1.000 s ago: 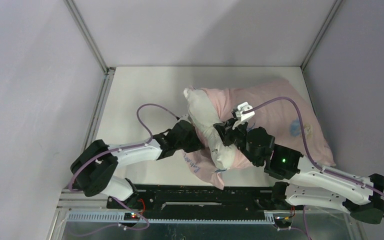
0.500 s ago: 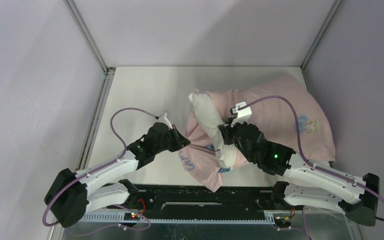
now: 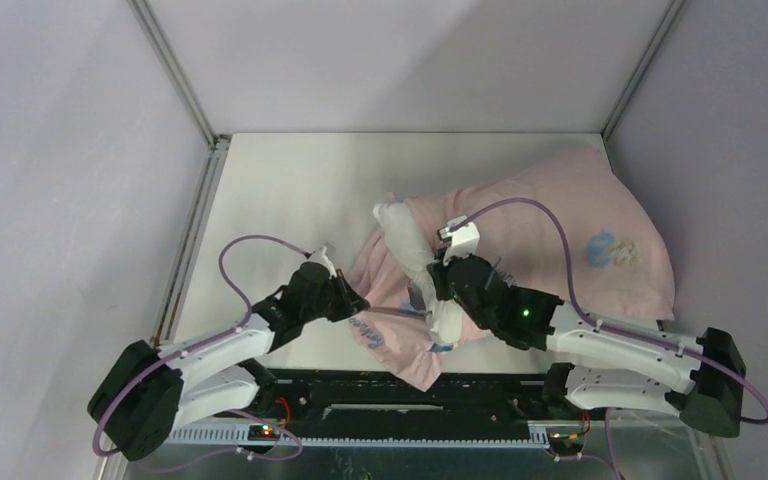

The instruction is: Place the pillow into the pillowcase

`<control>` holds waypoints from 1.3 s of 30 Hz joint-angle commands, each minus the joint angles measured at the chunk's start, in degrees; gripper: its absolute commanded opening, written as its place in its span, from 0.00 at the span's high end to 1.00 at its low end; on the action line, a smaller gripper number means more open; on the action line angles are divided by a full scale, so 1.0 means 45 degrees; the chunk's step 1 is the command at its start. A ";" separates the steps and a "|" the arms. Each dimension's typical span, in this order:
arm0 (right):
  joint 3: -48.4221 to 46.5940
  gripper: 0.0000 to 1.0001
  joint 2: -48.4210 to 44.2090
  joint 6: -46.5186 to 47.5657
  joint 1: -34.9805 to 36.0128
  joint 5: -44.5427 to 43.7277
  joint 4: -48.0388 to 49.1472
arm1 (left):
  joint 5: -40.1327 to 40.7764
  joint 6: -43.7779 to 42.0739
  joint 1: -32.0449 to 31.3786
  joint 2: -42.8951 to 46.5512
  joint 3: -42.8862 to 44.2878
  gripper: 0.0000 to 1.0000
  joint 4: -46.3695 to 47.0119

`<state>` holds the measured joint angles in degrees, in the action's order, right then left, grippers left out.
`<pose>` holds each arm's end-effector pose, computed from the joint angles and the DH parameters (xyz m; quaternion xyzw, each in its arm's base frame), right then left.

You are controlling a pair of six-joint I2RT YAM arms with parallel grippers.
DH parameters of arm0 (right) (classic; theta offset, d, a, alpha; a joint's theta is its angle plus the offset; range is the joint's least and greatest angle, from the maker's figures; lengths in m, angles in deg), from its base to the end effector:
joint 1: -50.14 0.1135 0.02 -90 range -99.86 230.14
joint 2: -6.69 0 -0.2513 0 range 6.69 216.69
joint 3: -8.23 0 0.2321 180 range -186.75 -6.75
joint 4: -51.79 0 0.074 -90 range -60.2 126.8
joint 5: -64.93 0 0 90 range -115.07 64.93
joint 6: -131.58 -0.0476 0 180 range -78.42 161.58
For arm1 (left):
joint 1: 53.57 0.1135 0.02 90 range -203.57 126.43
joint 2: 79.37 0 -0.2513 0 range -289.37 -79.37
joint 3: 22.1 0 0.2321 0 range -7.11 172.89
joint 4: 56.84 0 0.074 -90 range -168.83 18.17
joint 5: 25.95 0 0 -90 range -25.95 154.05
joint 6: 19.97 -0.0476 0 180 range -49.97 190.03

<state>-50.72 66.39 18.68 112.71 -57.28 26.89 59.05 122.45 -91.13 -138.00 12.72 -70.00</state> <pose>0.1277 0.1910 0.2780 -0.1370 0.8151 0.1747 0.5351 0.1549 -0.1243 0.1613 -0.0963 0.8890 -0.3429 0.2878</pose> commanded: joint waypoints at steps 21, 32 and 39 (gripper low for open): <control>0.1381 1.00 0.0229 -0.2417 -0.0881 0.3350 0.3786 | 0.1432 -0.2195 -0.1528 -0.0654 0.3699 0.62 -0.2344; 0.1372 1.00 0.0248 -0.2734 -0.1095 0.3369 0.3766 | 0.1439 -0.2194 -0.2552 -0.4559 0.4911 0.55 -0.0490; 0.1372 1.00 0.0283 -0.2754 -0.1130 0.3351 0.3805 | 0.1930 -0.2294 -0.3072 -0.5613 0.5140 0.44 0.0398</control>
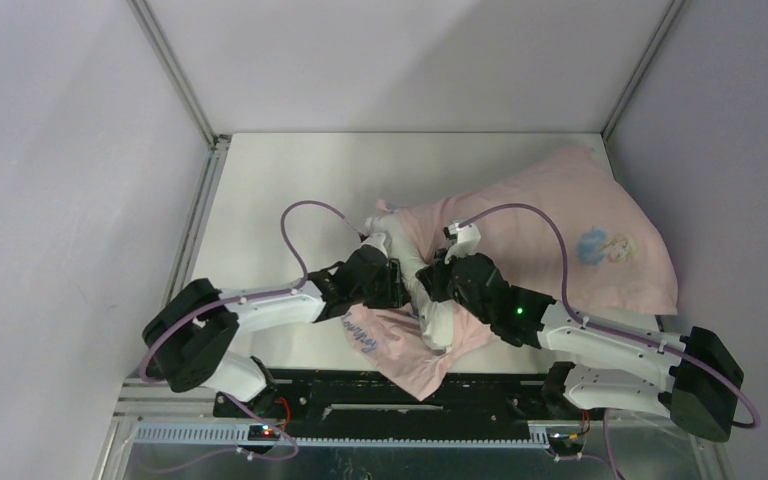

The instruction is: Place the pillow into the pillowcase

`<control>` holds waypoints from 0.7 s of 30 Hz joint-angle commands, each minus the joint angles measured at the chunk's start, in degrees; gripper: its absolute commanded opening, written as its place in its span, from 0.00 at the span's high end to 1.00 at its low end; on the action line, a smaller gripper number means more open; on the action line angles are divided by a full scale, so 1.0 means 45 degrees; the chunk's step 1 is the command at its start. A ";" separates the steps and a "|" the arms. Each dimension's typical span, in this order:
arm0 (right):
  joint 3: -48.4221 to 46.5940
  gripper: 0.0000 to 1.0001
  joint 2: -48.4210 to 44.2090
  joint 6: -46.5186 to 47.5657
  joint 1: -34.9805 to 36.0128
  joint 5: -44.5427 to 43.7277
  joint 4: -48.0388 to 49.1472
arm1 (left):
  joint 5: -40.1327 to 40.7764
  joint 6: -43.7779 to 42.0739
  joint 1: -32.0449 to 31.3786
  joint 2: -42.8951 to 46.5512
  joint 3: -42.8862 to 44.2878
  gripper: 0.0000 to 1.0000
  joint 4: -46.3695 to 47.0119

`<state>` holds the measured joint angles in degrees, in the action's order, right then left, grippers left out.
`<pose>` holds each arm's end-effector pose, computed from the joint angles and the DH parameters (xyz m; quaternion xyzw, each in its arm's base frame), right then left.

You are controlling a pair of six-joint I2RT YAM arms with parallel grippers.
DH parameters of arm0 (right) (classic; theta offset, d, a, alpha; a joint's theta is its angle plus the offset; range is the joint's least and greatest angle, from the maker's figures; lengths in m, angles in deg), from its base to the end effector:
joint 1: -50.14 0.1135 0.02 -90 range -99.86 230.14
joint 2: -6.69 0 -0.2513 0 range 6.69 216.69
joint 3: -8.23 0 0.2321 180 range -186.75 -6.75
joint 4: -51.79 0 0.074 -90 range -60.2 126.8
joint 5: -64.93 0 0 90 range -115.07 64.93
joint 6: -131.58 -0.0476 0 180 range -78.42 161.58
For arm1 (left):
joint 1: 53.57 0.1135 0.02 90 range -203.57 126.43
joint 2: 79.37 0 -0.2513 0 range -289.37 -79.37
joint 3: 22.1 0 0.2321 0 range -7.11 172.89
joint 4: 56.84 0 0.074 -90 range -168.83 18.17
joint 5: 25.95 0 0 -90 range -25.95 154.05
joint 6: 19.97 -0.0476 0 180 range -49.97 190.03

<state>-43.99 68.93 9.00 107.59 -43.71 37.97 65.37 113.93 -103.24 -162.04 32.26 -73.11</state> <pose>0.1422 0.1945 0.2474 -0.0917 0.8265 0.2850 0.4767 0.1813 -0.2119 0.1673 0.0420 0.9215 -0.2741 0.2721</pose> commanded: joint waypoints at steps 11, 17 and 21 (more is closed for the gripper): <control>-0.0124 1.00 -0.0304 -0.0622 0.0074 0.0259 0.1344 | 0.2569 0.0300 -0.0937 -0.1397 0.0729 0.40 0.1830; -0.0124 1.00 -0.0385 -0.0651 0.0082 0.0129 0.1229 | 0.3288 0.0753 -0.1325 -0.2082 0.0841 0.48 0.2227; -0.0292 1.00 -0.0419 -0.0618 0.0099 -0.0244 0.0780 | 0.3648 0.1269 -0.1345 -0.2453 0.0810 0.75 0.1802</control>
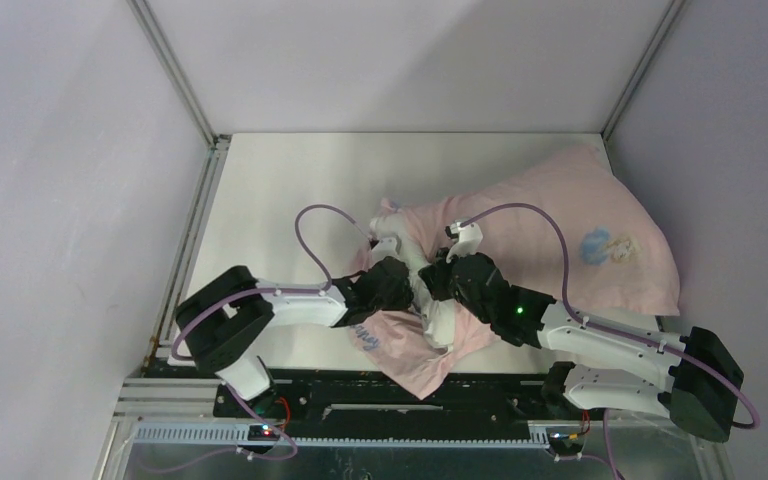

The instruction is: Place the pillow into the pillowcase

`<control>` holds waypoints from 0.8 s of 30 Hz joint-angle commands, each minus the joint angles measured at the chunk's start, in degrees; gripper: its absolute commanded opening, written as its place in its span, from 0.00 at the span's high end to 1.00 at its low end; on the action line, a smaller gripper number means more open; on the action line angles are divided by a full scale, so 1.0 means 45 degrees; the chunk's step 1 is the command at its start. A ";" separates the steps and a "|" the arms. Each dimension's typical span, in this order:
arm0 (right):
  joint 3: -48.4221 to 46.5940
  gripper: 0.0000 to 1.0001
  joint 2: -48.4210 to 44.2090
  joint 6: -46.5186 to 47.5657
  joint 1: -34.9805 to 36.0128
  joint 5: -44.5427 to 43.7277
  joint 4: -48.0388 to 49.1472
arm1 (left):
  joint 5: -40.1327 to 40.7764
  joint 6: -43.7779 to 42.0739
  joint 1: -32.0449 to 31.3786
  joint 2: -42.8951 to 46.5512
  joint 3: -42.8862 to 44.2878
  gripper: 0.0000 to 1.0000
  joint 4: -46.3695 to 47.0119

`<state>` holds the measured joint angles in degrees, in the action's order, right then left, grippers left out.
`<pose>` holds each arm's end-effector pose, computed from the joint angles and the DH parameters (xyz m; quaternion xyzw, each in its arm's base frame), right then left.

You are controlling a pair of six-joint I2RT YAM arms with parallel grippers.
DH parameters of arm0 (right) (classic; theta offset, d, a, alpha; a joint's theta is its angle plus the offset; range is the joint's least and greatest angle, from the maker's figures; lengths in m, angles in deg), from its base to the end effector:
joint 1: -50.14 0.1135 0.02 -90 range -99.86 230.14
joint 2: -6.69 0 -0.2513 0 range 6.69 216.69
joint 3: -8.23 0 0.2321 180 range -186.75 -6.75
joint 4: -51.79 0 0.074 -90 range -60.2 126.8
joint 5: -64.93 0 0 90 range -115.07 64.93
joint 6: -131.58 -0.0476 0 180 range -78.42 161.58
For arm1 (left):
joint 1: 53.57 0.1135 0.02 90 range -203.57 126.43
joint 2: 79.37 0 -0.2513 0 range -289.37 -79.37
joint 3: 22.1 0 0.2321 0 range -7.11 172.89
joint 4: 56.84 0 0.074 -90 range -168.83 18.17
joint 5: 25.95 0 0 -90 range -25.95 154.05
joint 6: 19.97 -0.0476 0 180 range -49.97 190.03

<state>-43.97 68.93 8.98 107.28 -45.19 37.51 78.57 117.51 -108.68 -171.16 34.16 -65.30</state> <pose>0.1438 0.1924 0.2465 -0.0832 0.8285 0.2727 0.4820 0.1832 -0.2418 0.1464 0.0115 0.9144 -0.2298 0.3332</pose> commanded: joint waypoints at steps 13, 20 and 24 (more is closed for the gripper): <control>-0.0442 1.00 -0.1189 0.0542 0.0197 -0.0972 -0.1738 | 0.1397 0.1982 0.3756 0.3967 -0.2560 1.00 -0.1220; -0.1107 1.00 0.0019 0.1670 0.0743 -0.0703 -0.3318 | 0.0984 0.1837 0.4842 0.5739 -0.2666 1.00 -0.0692; -0.1860 1.00 0.1083 0.2007 0.0892 -0.0261 -0.3983 | 0.1313 0.1671 0.4845 0.6730 -0.2310 1.00 -0.0732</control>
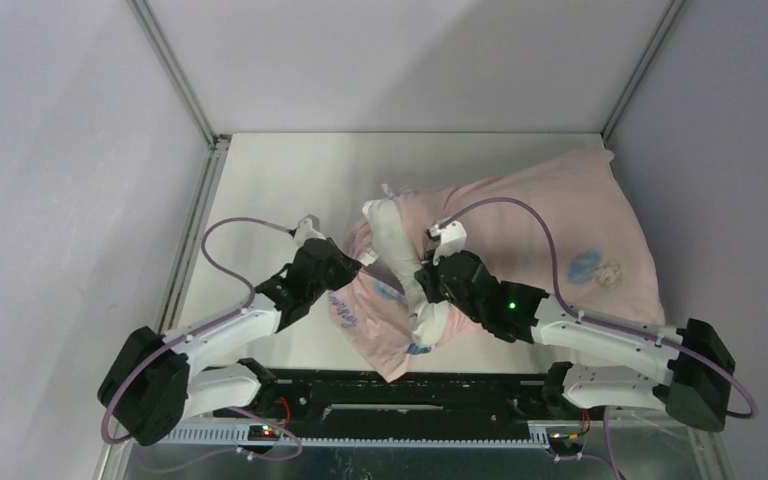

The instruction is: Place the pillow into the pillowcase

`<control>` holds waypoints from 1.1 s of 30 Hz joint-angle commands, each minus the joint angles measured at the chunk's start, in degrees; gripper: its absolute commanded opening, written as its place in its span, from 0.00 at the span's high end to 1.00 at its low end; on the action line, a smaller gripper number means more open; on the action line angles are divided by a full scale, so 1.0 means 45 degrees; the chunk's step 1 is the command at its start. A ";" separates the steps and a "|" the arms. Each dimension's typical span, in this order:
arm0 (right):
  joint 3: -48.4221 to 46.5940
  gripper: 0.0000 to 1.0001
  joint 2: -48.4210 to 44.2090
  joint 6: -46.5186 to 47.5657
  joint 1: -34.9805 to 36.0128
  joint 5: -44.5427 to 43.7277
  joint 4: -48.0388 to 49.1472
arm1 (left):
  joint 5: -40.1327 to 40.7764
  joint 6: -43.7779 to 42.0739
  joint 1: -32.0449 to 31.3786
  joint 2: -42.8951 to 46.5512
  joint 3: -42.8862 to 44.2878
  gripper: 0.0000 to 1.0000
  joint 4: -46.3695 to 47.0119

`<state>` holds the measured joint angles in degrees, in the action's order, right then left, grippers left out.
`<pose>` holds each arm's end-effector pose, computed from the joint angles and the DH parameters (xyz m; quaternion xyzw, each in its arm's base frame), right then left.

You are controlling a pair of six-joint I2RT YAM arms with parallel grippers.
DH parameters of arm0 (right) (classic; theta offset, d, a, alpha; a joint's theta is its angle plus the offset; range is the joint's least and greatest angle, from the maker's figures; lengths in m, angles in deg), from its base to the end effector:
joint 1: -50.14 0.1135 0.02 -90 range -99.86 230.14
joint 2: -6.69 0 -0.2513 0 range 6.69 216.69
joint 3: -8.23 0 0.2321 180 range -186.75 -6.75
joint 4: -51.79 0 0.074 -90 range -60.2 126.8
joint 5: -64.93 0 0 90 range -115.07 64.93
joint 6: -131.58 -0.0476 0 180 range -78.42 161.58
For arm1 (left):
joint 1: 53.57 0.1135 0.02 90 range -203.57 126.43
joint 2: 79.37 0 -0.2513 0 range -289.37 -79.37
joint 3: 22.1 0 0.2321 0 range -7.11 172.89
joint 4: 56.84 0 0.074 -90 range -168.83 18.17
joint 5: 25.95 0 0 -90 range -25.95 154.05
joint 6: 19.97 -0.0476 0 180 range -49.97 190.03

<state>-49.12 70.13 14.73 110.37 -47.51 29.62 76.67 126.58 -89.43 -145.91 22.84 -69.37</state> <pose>0.1361 0.2014 0.2578 -0.1462 0.8351 0.2256 0.4799 0.1969 -0.1295 0.1910 -0.2083 0.8546 -0.2689 0.3923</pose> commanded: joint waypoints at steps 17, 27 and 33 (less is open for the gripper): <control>-0.7358 0.33 0.4166 0.3991 0.0290 0.2111 -0.3449 | 0.0313 0.0053 0.0556 0.2809 -0.2816 1.00 0.4598; -1.4662 0.29 1.0586 0.5141 -0.0243 0.1440 -0.6740 | 0.0480 0.0377 0.0546 0.3114 -0.3892 1.00 0.5360; -1.6290 0.26 1.2557 0.4775 -0.0318 -0.0486 -0.8385 | 0.0781 0.0537 0.0546 0.3506 -0.4176 1.00 0.4955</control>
<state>-118.13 124.12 36.21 109.23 -41.74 -0.02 77.19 128.11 -87.44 -132.34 5.47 -49.50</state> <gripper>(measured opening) 0.721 0.003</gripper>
